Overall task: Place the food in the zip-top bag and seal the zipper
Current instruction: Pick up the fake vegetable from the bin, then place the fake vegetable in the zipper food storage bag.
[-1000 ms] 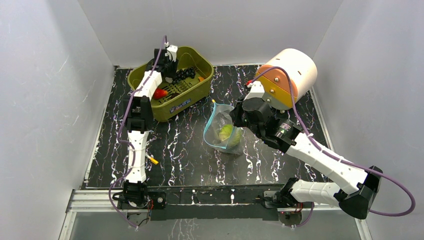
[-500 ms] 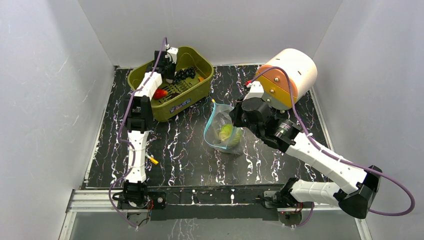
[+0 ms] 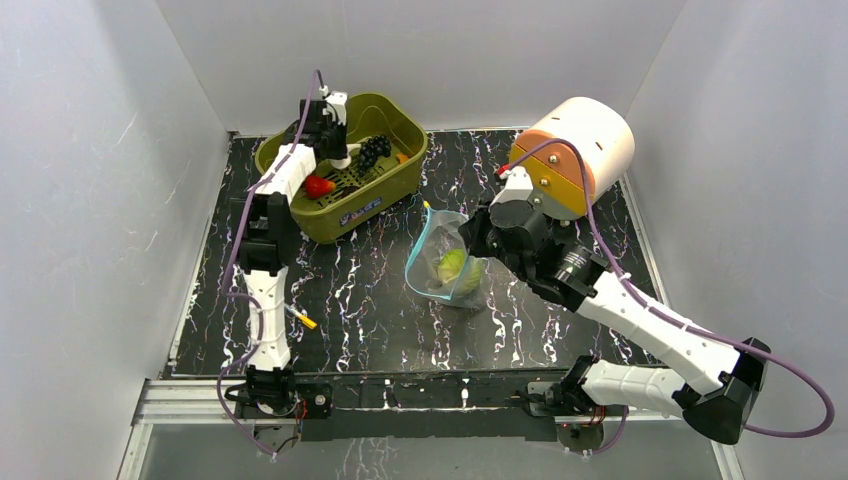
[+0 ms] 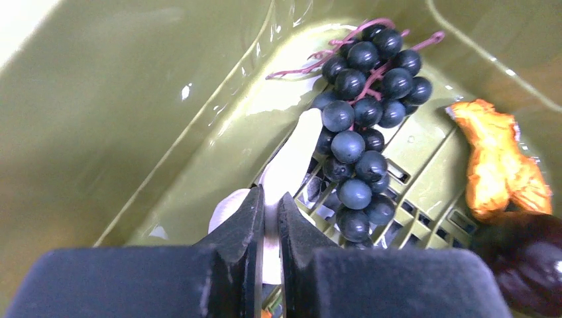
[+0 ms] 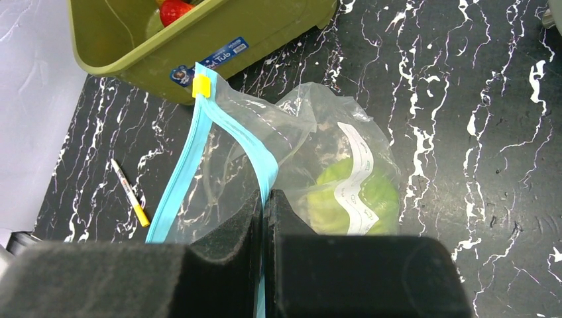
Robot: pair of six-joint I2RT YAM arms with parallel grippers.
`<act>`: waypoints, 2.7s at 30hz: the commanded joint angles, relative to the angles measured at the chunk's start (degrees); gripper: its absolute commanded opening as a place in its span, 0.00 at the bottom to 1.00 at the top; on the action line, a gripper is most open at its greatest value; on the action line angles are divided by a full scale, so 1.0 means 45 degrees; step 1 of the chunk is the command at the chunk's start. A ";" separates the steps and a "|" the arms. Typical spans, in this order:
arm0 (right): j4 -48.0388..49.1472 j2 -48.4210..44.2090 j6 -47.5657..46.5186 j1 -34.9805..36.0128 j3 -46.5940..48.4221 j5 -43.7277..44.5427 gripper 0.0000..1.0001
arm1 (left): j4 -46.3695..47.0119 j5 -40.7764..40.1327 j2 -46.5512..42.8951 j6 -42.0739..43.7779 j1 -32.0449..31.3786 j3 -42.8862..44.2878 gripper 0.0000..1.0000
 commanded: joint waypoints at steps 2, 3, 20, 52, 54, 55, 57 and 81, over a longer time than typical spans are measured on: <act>0.0951 -0.0723 0.0229 -0.0008 -0.0267 0.0141 0.00 | 0.0067 -0.0017 -0.1951 -0.0551 -0.0006 -0.0367 0.00; 0.0928 -0.0782 0.0338 -0.0004 -0.0344 0.0188 0.00 | -0.0011 -0.0085 -0.2189 -0.0615 -0.0006 -0.0483 0.00; 0.0949 -0.0753 0.1515 0.0007 -0.0723 -0.0112 0.00 | -0.0614 0.1514 -0.6453 -0.2599 -0.0019 -0.3464 0.00; 0.3874 0.0032 0.3100 -0.0007 -0.1390 0.0618 0.00 | 0.3874 1.0967 -1.5032 -1.1497 -0.0770 -1.2338 0.00; 0.3946 0.0024 0.3081 0.0003 -0.1343 0.0786 0.00 | 0.3916 1.0820 -1.5131 -1.1595 -0.1190 -1.2566 0.00; 0.3968 0.0032 0.3069 -0.0007 -0.1313 0.0873 0.00 | 0.3960 1.0693 -1.5173 -1.1607 -0.1450 -1.2689 0.00; 0.4023 0.0053 0.3042 -0.0004 -0.1267 0.0928 0.00 | 0.4047 1.0372 -1.5178 -1.1586 -0.2066 -1.2911 0.00; 0.6298 -0.0993 0.2883 -0.0003 -0.2485 -0.0850 0.00 | 0.2377 0.7410 -1.3752 -0.9697 -0.4594 -1.3248 0.00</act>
